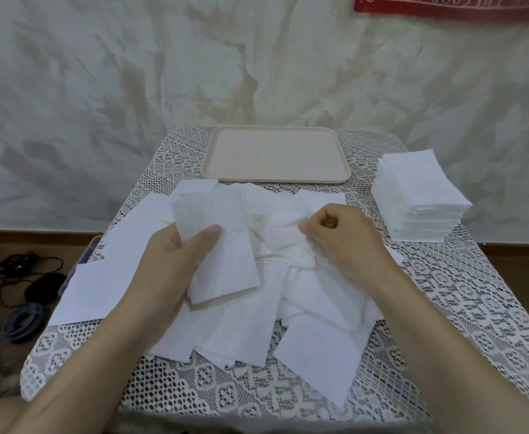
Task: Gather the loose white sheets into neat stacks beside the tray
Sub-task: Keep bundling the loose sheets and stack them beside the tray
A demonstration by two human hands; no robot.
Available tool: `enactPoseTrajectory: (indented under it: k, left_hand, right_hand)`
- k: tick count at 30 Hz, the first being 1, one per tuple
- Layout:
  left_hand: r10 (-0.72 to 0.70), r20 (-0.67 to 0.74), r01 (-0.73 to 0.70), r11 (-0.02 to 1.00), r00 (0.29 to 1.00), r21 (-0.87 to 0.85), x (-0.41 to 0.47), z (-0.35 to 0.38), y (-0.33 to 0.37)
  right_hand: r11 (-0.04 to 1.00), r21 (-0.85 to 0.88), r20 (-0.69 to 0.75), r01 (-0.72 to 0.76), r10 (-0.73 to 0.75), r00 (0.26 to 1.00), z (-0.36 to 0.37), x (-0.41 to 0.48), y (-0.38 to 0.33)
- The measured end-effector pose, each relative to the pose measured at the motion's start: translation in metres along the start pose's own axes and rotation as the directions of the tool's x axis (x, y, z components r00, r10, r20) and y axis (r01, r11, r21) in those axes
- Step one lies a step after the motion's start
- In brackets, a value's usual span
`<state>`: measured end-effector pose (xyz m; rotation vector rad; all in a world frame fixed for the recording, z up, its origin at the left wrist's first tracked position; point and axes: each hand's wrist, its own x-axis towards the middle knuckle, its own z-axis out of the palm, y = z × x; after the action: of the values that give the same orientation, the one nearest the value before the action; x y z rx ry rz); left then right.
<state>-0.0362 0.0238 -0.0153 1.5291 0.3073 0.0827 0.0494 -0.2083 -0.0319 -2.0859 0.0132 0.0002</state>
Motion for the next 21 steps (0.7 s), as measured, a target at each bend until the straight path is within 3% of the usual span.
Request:
enactPoseTrajectory:
  k: [2, 6, 11, 15, 19, 21]
  left_hand:
    - [-0.005, -0.001, 0.005, 1.0, 1.0, -0.013, -0.002, 0.001, 0.002]
    - [-0.015, 0.004, 0.015, 0.999, 1.0, -0.028, -0.006, 0.002, 0.004]
    - [-0.024, 0.011, 0.024, 1.0, 1.0, -0.018, -0.005, 0.001, 0.004]
    - [-0.033, 0.012, 0.033, 0.999, 0.999, -0.028, -0.001, -0.001, 0.003]
    - [-0.025, 0.028, 0.025, 0.999, 0.999, -0.026, 0.001, -0.002, 0.002]
    - [-0.018, 0.033, 0.019, 0.999, 0.999, -0.027, 0.002, -0.003, 0.002]
  right_hand:
    - [0.998, 0.064, 0.008, -0.02, 0.019, 1.0, -0.001, 0.0, -0.002]
    - [0.995, -0.022, 0.041, -0.096, 0.097, 0.994, -0.01, 0.006, -0.012]
    - [0.986, 0.041, 0.111, -0.159, 0.154, 0.982, -0.011, 0.022, -0.031]
    - [0.991, -0.065, 0.145, -0.113, 0.122, 0.982, 0.005, 0.039, -0.044]
    - [0.996, -0.023, 0.158, -0.08, 0.083, 0.984, 0.013, 0.043, -0.045]
    - [0.992, 0.117, 0.168, -0.053, 0.033, 0.985, 0.004, 0.029, -0.042]
